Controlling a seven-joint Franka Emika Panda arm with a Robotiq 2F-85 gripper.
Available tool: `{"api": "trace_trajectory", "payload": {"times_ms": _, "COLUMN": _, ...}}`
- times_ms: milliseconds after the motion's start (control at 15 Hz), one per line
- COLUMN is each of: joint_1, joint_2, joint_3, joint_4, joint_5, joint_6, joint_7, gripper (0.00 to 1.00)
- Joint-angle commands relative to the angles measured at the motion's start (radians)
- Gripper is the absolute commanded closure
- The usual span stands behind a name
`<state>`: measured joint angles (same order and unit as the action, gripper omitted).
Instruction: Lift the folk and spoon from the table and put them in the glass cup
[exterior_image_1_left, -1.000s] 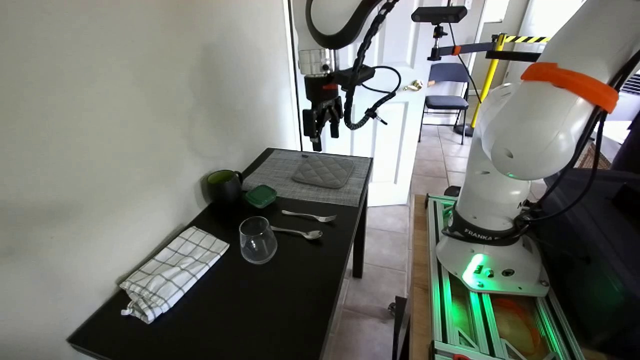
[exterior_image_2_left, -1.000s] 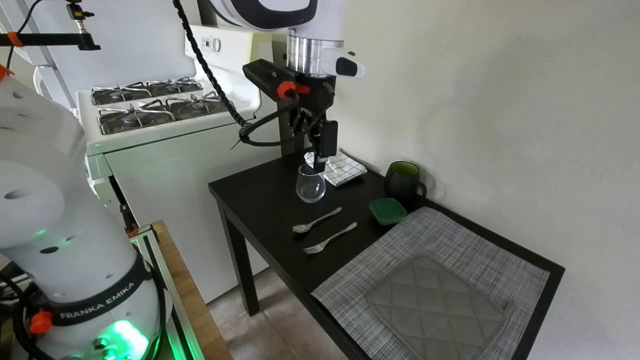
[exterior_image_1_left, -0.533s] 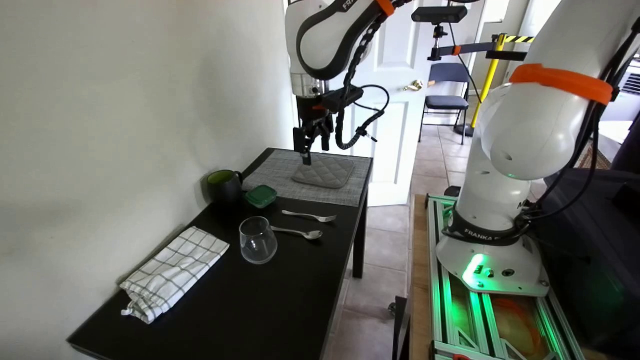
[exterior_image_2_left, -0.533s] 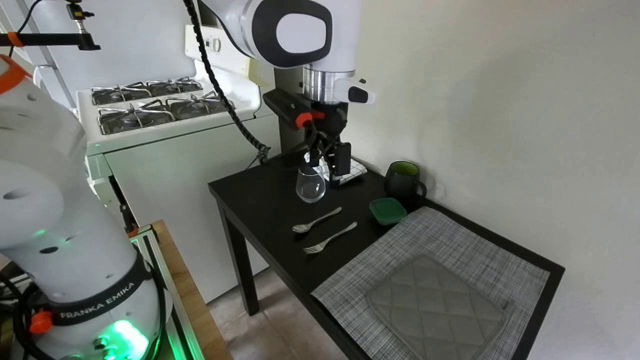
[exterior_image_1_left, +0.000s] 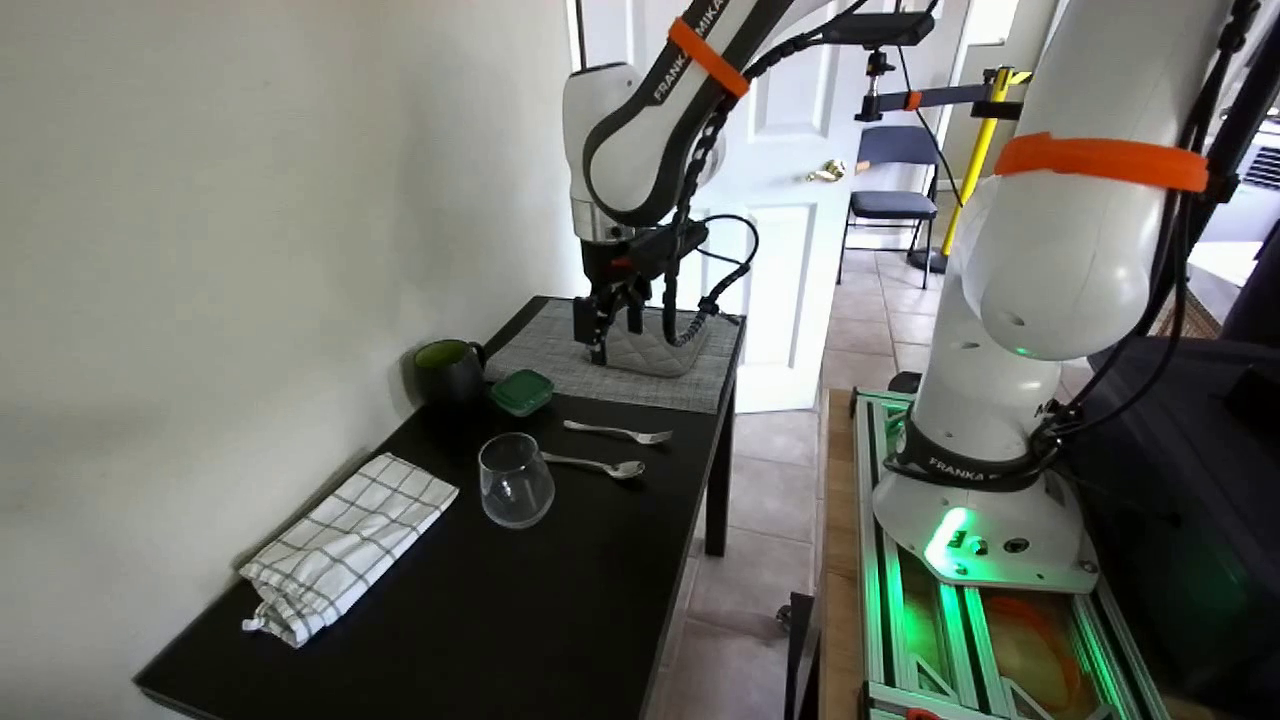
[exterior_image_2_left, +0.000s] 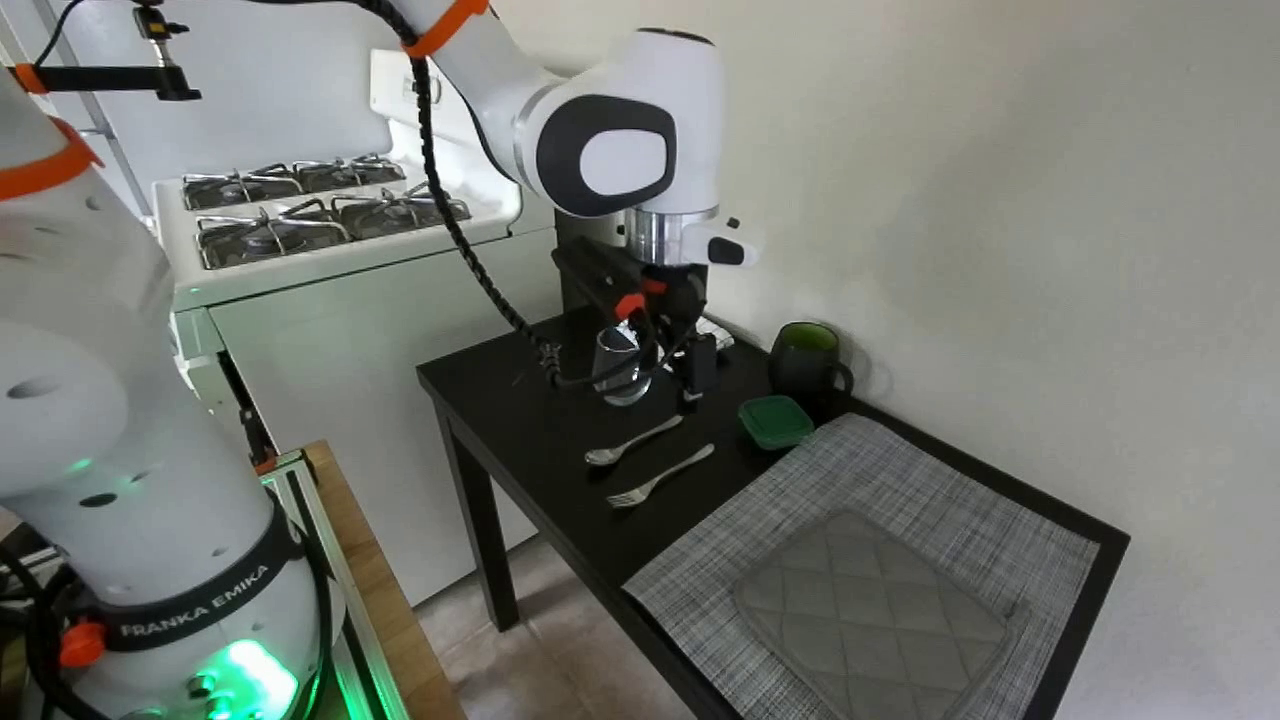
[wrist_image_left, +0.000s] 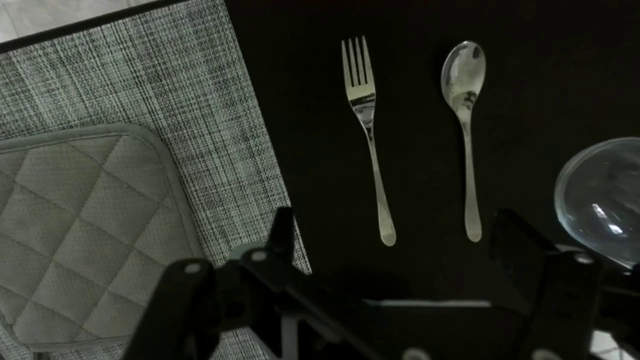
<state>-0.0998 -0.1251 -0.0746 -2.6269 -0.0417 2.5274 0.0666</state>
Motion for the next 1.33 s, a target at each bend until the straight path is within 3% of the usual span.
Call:
{"api": "trace_trajectory", "payload": {"times_ms": 0, "joint_1": 0.006, "joint_2": 0.114, "joint_3": 0.011, "joint_4": 0.011, "joint_5": -0.027, "joint_6": 0.088, "joint_7": 0.034, "gripper": 0.0}}
{"api": "trace_trajectory", "payload": {"times_ms": 467, "joint_1": 0.038, "joint_2": 0.317, "joint_3": 0.006, "joint_4": 0.061, "joint_5": -0.064, "joint_6": 0.298, "joint_7": 0.048, "gripper": 0.0}}
{"api": "trace_trajectory", "payload": {"times_ms": 533, "joint_1": 0.052, "joint_2": 0.322, "joint_3": -0.013, "joint_4": 0.063, "joint_5": -0.105, "joint_6": 0.298, "joint_7": 0.091, "gripper": 0.0}}
{"api": "trace_trajectory", "payload": {"times_ms": 600, "joint_1": 0.037, "joint_2": 0.269, "joint_3": -0.001, "joint_4": 0.034, "joint_5": -0.054, "joint_6": 0.275, "joint_7": 0.026, "gripper": 0.0}}
{"api": "trace_trajectory", "payload": {"times_ms": 1000, "joint_1": 0.049, "joint_2": 0.309, "joint_3": -0.011, "joint_4": 0.063, "joint_5": -0.078, "joint_6": 0.278, "joint_7": 0.059, "gripper": 0.0}}
{"api": "trace_trajectory", "payload": {"times_ms": 1267, "joint_1": 0.029, "joint_2": 0.347, "joint_3": 0.032, "joint_4": 0.077, "joint_5": 0.009, "joint_6": 0.32, "joint_7": -0.013, "gripper": 0.0}}
